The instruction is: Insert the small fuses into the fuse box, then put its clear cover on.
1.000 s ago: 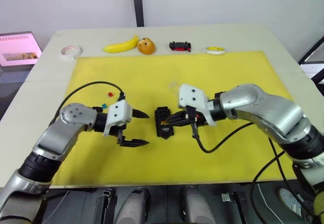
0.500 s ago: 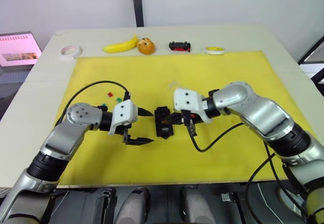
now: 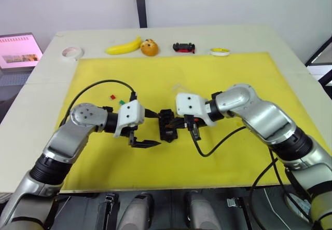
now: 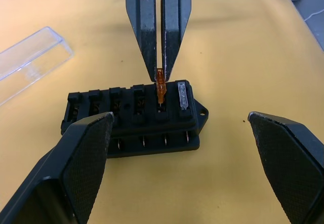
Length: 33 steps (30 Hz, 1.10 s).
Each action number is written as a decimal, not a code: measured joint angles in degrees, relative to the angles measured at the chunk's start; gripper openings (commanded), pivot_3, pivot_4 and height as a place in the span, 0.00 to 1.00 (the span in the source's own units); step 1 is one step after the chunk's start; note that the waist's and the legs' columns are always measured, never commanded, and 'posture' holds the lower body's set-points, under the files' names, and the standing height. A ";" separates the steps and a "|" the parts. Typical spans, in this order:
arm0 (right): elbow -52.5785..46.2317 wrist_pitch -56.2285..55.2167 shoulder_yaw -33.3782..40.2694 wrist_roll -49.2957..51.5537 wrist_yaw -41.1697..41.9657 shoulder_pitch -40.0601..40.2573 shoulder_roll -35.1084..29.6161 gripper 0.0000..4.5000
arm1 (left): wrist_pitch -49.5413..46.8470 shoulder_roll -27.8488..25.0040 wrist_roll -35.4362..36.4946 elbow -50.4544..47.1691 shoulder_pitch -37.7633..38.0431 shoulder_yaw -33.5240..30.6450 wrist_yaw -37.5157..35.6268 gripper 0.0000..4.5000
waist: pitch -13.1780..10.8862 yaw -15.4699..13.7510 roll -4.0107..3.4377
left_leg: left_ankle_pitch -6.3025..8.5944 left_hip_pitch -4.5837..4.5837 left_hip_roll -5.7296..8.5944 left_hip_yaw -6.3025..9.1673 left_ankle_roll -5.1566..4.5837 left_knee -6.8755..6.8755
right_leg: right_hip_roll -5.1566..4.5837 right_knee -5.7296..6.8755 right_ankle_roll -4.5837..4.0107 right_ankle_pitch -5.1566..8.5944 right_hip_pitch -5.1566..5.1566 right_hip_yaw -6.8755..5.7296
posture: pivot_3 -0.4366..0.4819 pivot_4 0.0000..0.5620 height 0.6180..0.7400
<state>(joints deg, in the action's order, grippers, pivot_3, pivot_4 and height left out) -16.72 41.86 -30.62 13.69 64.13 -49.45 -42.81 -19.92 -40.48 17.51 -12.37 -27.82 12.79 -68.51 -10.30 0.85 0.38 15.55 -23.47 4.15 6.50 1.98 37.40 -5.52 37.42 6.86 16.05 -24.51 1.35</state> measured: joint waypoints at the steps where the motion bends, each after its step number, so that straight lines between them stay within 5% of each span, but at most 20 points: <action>1: -0.02 0.14 0.01 -0.01 0.24 0.00 0.00 0.00 | -0.02 0.00 -0.05 0.00 -0.04 0.00 -0.02 1.00 | 0.00 0.00 0.00 | 0.00 0.00 0.00 0.00 0.00 0.01 | 0.00 0.01 0.00 0.00 0.00 0.00 | 0.48 0.27 1.00; 33: -0.54 2.36 0.97 -2.07 1.20 1.02 2.46 0.00 | 3.16 0.05 -2.84 1.21 0.78 1.81 -1.23 1.00 | 0.01 -0.01 0.00 | 0.00 0.00 0.01 -0.01 0.00 0.24 | 0.00 0.21 0.00 0.00 0.00 0.00 | 0.48 0.27 1.00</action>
<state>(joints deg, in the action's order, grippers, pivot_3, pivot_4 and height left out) -17.26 44.23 -29.66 11.61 65.34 -48.42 -40.34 -16.76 -40.42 14.67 -11.16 -27.04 14.60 -69.75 -10.28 0.85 0.38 15.56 -23.46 4.16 6.49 1.97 37.64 -5.52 37.64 6.86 16.05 -24.51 1.35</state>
